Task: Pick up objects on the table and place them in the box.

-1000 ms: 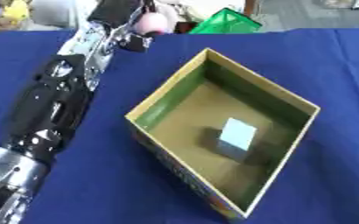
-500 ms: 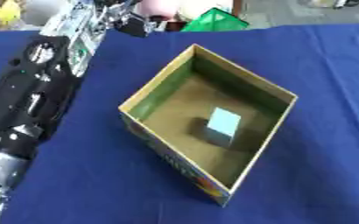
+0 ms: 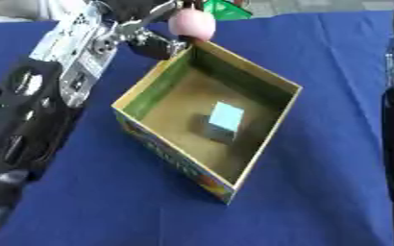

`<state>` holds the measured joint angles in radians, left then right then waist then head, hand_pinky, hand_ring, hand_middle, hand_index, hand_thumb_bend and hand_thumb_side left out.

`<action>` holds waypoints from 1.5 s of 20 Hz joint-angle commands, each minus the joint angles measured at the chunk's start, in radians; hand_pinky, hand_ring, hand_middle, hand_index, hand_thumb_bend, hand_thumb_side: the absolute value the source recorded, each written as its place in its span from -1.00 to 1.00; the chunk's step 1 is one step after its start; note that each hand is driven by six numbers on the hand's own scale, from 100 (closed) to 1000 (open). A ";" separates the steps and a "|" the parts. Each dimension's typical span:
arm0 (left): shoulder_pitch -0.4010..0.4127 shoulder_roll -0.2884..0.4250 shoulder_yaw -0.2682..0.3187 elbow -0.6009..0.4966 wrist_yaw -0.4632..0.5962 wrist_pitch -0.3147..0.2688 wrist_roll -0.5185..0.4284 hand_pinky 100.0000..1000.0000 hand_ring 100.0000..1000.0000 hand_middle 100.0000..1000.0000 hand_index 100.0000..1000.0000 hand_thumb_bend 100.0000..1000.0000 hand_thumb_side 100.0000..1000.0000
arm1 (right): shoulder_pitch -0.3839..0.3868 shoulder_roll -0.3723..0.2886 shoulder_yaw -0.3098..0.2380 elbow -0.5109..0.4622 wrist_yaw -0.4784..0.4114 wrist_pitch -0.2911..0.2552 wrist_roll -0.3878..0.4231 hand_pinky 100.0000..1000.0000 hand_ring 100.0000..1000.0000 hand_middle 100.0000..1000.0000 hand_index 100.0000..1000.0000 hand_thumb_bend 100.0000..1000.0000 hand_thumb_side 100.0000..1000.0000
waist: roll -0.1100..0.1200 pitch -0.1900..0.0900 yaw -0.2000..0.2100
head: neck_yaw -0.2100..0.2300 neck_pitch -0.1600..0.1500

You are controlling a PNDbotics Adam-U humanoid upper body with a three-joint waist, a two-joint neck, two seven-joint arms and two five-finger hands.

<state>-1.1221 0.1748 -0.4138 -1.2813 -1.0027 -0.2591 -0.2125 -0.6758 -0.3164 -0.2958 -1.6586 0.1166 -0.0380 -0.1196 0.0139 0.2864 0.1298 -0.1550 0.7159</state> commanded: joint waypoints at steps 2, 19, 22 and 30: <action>0.018 -0.003 -0.027 -0.077 0.016 -0.006 -0.018 -0.45 -0.18 -0.05 0.30 -0.85 -1.00 | -0.004 -0.036 -0.010 -0.031 0.006 0.005 -0.012 0.48 0.78 0.06 0.61 0.18 1.00 | 0.000 -0.026 0.017 | -0.017 0.007; 0.139 -0.033 -0.053 -0.052 0.015 0.023 -0.061 -0.37 -0.13 -0.01 0.33 -0.92 -1.00 | -0.003 -0.039 -0.009 -0.025 0.000 0.006 -0.009 0.48 0.77 0.07 0.61 0.21 1.00 | -0.005 -0.020 0.029 | -0.001 -0.005; 0.148 -0.032 -0.054 -0.040 -0.002 0.023 -0.069 -0.33 -0.09 0.02 0.36 -0.82 -1.00 | -0.001 -0.039 -0.010 -0.025 0.000 0.006 -0.010 0.48 0.77 0.07 0.60 0.21 1.00 | -0.005 -0.022 0.031 | 0.001 -0.006; 0.156 -0.029 -0.062 -0.028 -0.022 -0.015 -0.142 0.21 0.54 0.58 0.81 -0.10 -0.26 | 0.002 -0.037 -0.010 -0.028 0.000 0.007 -0.010 0.47 0.77 0.07 0.60 0.22 1.00 | -0.002 -0.026 0.032 | 0.004 -0.008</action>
<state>-0.9509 0.1402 -0.4778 -1.2954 -1.0173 -0.2678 -0.3397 -0.6598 -0.3247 -0.3018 -1.6692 0.1169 -0.0301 -0.1285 0.0124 0.2866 0.1616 -0.1532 0.7147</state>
